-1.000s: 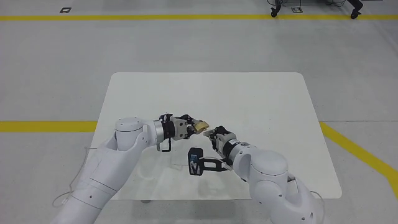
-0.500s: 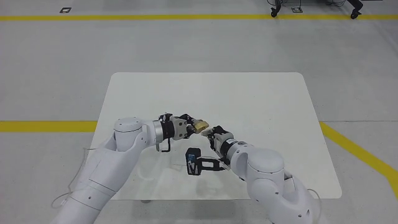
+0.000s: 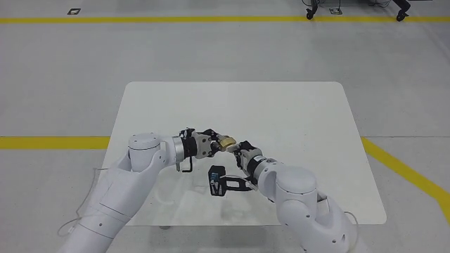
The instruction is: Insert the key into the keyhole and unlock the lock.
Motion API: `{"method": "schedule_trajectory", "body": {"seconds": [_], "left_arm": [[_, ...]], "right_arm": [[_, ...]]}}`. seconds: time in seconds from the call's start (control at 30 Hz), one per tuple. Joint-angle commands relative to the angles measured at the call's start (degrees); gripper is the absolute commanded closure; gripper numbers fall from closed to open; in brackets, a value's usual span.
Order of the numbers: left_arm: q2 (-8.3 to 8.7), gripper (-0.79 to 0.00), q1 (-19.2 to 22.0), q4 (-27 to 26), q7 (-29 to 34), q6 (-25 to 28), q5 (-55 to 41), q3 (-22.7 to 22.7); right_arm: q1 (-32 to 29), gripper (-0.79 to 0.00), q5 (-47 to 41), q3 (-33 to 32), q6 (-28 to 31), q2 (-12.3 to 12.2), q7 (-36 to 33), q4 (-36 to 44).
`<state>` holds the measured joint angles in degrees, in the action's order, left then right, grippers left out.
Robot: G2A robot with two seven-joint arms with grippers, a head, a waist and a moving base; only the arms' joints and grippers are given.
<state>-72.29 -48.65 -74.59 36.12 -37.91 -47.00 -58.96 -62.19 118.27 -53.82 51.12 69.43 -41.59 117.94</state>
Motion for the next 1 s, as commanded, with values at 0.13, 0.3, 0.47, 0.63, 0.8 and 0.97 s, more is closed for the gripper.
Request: {"method": "schedule_trajectory", "body": {"seconds": [0.13, 0.3, 0.47, 0.63, 0.8, 0.97], "left_arm": [[0.01, 0.000, 0.14, 0.27, -0.27, 0.19, -0.22, -0.23], [0.04, 0.000, 0.40, 0.87, -0.61, 0.87, -0.52, -0.78], [0.03, 0.000, 0.31, 1.38, -0.83, 2.58, -1.88, -1.86], [0.02, 0.000, 0.28, 1.46, -0.83, 2.76, -2.04, -1.94], [0.02, 0.000, 0.28, 1.46, -0.83, 2.76, -2.04, -1.94], [-0.16, 0.000, -1.82, 0.05, -0.19, 14.86, -2.15, -3.11]], "right_arm": [[-0.26, -0.308, 0.65, 0.13, -0.49, 0.18, 0.25, 0.86], [-1.33, -0.767, 1.02, -0.83, -0.33, 0.12, -0.02, 2.81], [-3.16, -0.785, -0.56, -3.39, -1.51, -0.01, 0.51, 6.02], [-4.09, -0.785, -1.82, -4.87, -2.99, -0.03, 0.43, 7.62], [-4.09, -0.785, -1.82, -4.87, -2.99, -0.03, 0.43, 7.62], [-5.26, -0.203, -6.90, -7.59, -7.04, 0.06, 4.65, 6.65]]}}
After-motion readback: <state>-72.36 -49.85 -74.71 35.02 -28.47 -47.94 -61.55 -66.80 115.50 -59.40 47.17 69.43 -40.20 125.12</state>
